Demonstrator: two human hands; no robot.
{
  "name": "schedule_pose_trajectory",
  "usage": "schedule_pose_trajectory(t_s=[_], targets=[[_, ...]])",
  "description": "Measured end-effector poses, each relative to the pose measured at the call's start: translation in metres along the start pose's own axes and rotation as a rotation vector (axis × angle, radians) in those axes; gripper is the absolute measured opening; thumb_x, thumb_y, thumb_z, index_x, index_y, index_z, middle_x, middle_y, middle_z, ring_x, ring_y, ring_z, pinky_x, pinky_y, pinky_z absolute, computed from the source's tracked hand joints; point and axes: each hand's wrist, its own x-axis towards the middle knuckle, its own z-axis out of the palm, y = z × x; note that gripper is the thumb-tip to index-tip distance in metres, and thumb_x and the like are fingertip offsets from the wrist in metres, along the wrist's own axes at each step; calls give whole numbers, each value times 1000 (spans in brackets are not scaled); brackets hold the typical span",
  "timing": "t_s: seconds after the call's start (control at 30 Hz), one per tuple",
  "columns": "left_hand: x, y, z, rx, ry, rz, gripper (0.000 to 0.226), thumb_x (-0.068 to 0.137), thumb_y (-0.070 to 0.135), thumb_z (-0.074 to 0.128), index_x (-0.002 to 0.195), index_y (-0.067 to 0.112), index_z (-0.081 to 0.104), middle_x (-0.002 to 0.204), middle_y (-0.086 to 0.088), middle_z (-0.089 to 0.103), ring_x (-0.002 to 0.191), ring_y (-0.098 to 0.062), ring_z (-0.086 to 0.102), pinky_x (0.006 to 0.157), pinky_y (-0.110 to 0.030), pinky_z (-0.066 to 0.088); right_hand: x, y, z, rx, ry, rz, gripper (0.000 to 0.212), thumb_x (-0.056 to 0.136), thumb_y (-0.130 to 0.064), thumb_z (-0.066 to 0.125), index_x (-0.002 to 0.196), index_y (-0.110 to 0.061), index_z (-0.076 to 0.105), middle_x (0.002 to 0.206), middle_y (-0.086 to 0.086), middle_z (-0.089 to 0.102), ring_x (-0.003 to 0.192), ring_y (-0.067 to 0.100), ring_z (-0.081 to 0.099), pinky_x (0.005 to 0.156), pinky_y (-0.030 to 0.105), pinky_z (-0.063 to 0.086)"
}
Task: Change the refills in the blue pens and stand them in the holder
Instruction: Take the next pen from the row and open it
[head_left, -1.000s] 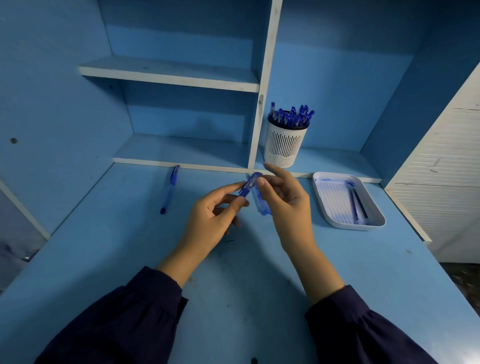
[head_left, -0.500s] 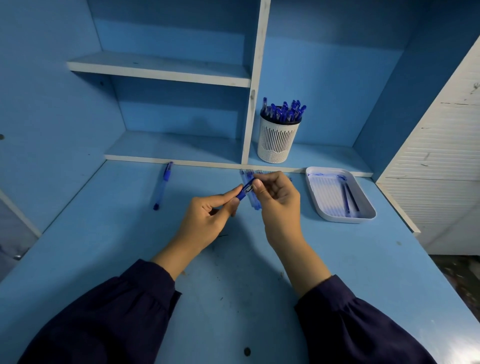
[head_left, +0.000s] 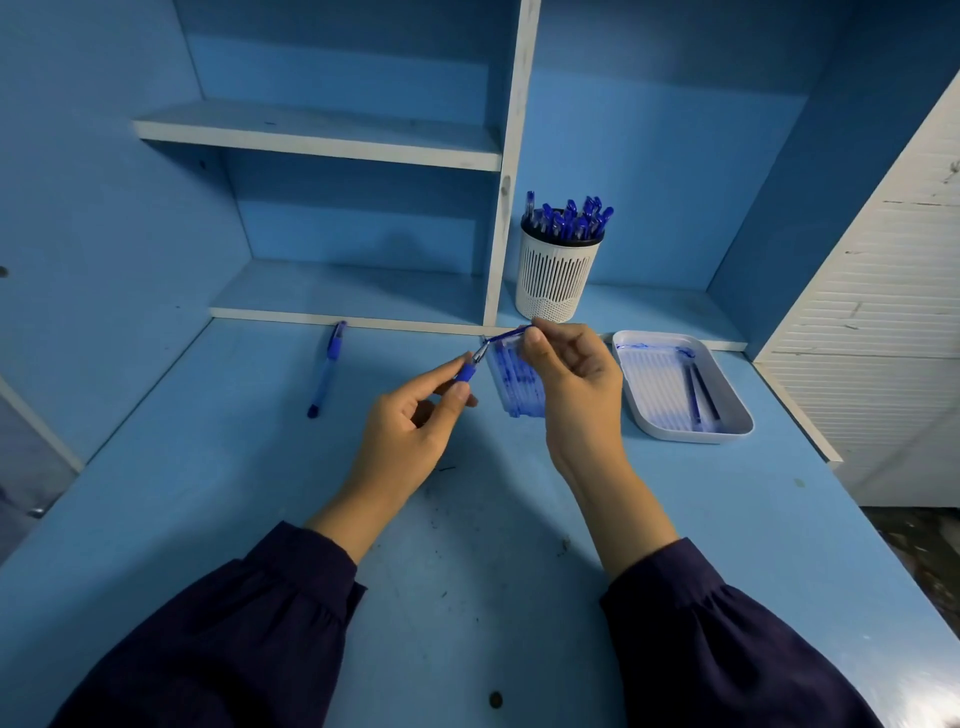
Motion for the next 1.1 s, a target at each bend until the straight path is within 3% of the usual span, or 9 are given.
schedule_pose_trajectory(t_s=[0.13,0.23,0.4,0.57,0.67,0.73,0.87,0.97,1.1], targets=[[0,1,0,-11,76,-5,24,95,19,64,114,33,68,87,9,73,60,-14,58,59,-18,50,5,0,-6,-74,-37,54,11,89,0,64,94,-10,68,88,7,71,83,15,67,81,24,53],[4,-3,-3,58,100,29,26,91,18,69,115,28,70,89,6,75,74,-17,69,70,-24,55,6,3,-9,-297,-130,68,9,86,-3,69,94,-8,69,82,3,71,76,8,66,73,18,51],[17,-12,-13,230,97,240,29,89,12,71,117,17,71,104,7,73,91,-13,68,82,-23,55,4,19,-7,-803,-280,3,11,79,-15,78,88,-11,72,78,-2,70,69,2,62,67,9,47],[29,-19,-17,310,92,335,28,86,6,73,114,9,72,106,3,73,96,-6,68,87,-20,53,6,31,-6,-1066,-430,-188,12,79,-11,76,90,-5,72,85,8,65,71,15,54,65,7,38],[36,-22,-19,352,68,399,27,85,4,73,112,7,72,106,3,71,96,-4,67,87,-18,53,6,30,-9,-1057,-427,-220,14,83,-10,72,96,-6,74,86,6,68,72,12,55,69,3,38],[38,-23,-20,375,52,417,26,84,3,74,110,7,73,103,3,70,94,-5,66,86,-18,53,7,24,-13,-938,-362,-119,18,88,-13,67,105,-12,73,89,0,71,74,6,61,75,4,43],[34,-22,-20,434,-23,464,28,82,-1,76,108,9,75,101,1,71,92,-8,67,85,-21,53,4,13,-19,-587,-347,108,18,92,-25,62,107,-18,68,88,4,72,83,19,68,82,37,56],[29,-20,-15,440,-87,500,26,82,-1,76,106,9,75,99,2,72,91,-7,67,84,-23,54,0,8,-21,-544,-333,72,11,90,-26,66,89,-15,68,75,5,71,70,17,66,73,36,56],[28,-21,-12,424,-98,503,22,85,7,75,107,7,75,97,1,73,86,-9,68,75,-28,56,2,10,-24,-564,-352,-39,9,89,-10,67,81,-15,65,67,0,67,63,13,62,67,30,53]])
